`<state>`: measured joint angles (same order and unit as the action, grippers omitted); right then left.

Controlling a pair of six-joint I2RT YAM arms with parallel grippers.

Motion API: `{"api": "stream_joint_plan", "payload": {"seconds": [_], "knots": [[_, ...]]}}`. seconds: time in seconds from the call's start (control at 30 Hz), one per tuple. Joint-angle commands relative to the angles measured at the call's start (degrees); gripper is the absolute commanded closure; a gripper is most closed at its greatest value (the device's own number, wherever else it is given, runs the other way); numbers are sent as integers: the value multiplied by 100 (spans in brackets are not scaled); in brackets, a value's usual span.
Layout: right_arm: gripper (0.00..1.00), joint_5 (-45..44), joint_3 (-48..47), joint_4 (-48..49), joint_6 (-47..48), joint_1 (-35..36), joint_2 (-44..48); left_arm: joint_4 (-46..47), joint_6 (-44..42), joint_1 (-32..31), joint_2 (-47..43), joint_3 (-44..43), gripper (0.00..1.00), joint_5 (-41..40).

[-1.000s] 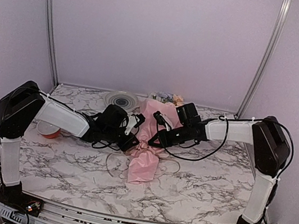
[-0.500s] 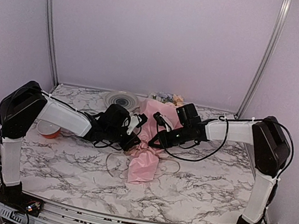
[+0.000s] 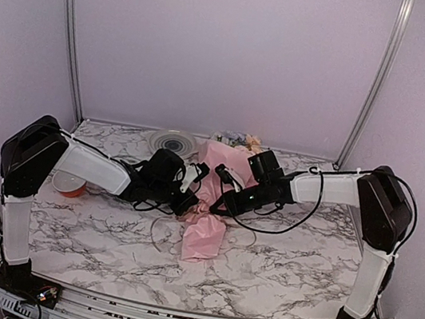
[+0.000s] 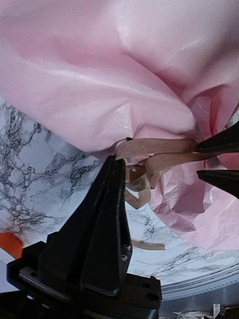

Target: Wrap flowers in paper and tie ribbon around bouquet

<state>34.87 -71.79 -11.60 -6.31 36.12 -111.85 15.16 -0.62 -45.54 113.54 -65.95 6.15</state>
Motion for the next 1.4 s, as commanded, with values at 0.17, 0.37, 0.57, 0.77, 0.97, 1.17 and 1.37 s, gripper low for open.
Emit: {"api": "stream_joint_plan", "payload": {"seconds": [0.17, 0.37, 0.57, 0.77, 0.97, 1.17, 1.37], "knots": [[100, -155, 173, -30, 47, 69, 128, 230, 269, 14, -235, 152, 100, 253], [100, 26, 145, 145, -98, 86, 130, 531, 521, -25, -421, 403, 100, 465], [100, 156, 129, 166, -160, 125, 197, 702, 564, -42, -574, 569, 100, 482], [100, 169, 147, 202, -260, 254, 300, 815, 523, -69, -652, 642, 100, 491], [100, 228, 0, 146, -366, 277, 212, 848, 499, -86, -687, 701, 100, 543], [100, 454, -117, 425, -902, 282, -107, 954, 553, -128, -745, 787, 100, 577], [100, 405, -8, 1036, -1682, 286, -297, 1042, 582, -157, -736, 824, 100, 596]]}}
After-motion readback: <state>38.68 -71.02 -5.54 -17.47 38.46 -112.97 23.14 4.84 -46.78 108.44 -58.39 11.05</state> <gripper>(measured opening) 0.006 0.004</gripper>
